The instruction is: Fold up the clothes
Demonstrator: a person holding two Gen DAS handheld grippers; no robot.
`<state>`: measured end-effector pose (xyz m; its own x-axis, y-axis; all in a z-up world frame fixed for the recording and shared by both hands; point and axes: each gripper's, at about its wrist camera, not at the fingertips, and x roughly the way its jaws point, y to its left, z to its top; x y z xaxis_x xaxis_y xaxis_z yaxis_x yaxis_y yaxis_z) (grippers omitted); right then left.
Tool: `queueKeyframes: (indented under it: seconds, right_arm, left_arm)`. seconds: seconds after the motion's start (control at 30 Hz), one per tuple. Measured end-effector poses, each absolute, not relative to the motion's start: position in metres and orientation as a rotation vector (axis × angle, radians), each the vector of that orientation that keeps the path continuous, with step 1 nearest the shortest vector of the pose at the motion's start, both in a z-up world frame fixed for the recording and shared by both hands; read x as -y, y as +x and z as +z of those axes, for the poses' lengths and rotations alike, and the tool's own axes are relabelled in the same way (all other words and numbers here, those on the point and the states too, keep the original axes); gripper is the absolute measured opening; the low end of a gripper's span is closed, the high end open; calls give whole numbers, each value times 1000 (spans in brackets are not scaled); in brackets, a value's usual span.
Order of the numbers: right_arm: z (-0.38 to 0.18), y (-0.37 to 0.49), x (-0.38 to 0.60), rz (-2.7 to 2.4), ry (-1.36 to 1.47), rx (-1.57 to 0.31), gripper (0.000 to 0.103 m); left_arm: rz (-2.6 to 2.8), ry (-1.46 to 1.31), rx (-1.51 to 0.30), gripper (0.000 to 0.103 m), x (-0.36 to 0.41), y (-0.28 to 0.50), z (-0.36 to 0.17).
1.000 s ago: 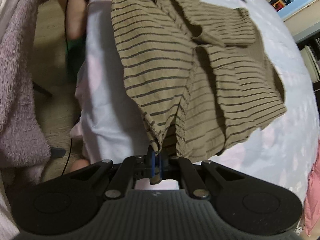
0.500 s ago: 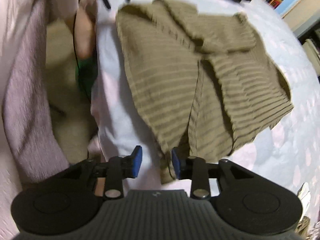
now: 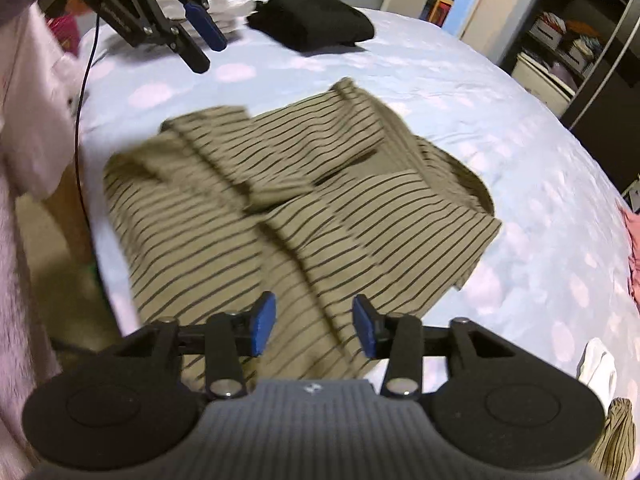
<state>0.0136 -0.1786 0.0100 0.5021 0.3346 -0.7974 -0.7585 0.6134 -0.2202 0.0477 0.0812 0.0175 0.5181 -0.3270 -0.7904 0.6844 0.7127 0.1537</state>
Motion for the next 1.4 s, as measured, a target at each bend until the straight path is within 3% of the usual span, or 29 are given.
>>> queueKeyframes:
  seconds: [0.17, 0.5, 0.67, 0.9, 1.0, 1.07, 1.1, 1.2, 1.27, 1.33, 1.4]
  right_arm:
    - [19, 67, 182, 671, -535, -869, 67]
    - [-11, 194, 218, 486, -216, -992, 67]
    - [-25, 242, 227, 444, -85, -1009, 64]
    - [-54, 283, 232, 419, 62, -1078, 49]
    - [-61, 291, 231, 432, 103, -1097, 38]
    - [-63, 293, 230, 444, 117, -1104, 21]
    - [-64, 294, 229, 450, 124, -1108, 17]
    - [-60, 294, 230, 452, 128, -1094, 5]
    - [-54, 291, 232, 459, 128, -1071, 4]
    - [-46, 287, 233, 469, 124, -1045, 3]
    - [-35, 281, 235, 484, 119, -1014, 3]
  left_arm:
    - [-545, 458, -803, 46, -73, 97, 28]
    - [-383, 235, -852, 48, -98, 195, 7]
    - [-394, 283, -899, 49, -110, 225, -25]
    - [-431, 230, -951, 52, -122, 256, -56]
    - [-453, 185, -975, 53, -125, 269, -64]
    - [-461, 140, -1000, 53, -126, 277, -69]
    - [-465, 120, -1010, 52, -126, 280, -71]
    - [-484, 39, -1046, 35, -126, 288, -73]
    - [-479, -34, -1058, 17, -129, 293, -72]
    - [-478, -73, -1044, 6, -131, 293, -67]
    - [-484, -105, -1024, 4, -133, 293, -60]
